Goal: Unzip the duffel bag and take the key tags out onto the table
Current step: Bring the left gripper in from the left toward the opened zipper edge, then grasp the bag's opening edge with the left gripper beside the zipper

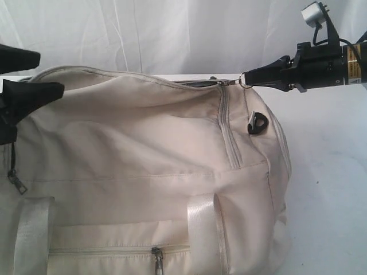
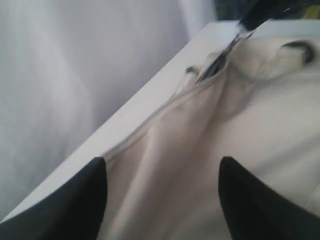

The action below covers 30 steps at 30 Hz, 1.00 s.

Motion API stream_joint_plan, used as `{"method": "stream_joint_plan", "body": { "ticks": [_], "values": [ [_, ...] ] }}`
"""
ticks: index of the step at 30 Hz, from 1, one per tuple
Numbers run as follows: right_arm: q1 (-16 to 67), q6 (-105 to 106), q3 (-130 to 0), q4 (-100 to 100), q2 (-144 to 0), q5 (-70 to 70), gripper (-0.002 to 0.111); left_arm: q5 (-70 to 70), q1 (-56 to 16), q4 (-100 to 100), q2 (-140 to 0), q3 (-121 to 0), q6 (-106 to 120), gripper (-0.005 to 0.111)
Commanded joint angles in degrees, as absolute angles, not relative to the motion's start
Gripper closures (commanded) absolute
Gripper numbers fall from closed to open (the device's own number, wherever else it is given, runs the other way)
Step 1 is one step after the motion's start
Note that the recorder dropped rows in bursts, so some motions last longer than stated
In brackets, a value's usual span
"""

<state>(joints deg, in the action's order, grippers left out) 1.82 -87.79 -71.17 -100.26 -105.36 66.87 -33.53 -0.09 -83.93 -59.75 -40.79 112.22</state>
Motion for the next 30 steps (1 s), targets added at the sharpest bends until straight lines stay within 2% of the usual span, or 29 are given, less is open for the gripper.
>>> {"method": "stream_joint_plan", "body": {
  "ticks": [1,5,12,19,28,30],
  "values": [
    [2.35,-87.5,-70.88,-99.95,-104.53,66.91,0.108,-43.52,-0.11,-93.01,-59.97,-42.28,121.36,0.04],
    [2.34,-87.6,-70.88,-99.95,-104.53,67.75,0.108,-48.31,-0.97,-93.1,-63.53,-43.63,121.36,0.04],
    [2.34,-87.49,-70.88,-99.95,-104.53,67.75,0.108,-41.61,-10.76,-93.11,-71.96,-46.54,121.36,0.04],
    [2.34,-87.58,-70.88,-99.95,-104.53,67.96,0.108,-32.43,-22.45,-91.89,-83.03,-58.35,121.36,0.04],
    [2.34,-87.59,-70.88,-99.95,-104.53,67.86,0.108,-24.69,-31.65,-81.36,-98.05,-73.69,121.36,0.04],
    [2.34,-87.59,-70.88,-99.95,-104.53,67.75,0.108,-21.66,-32.86,-79.42,-100.26,-75.33,121.36,0.043]
  ]
}}
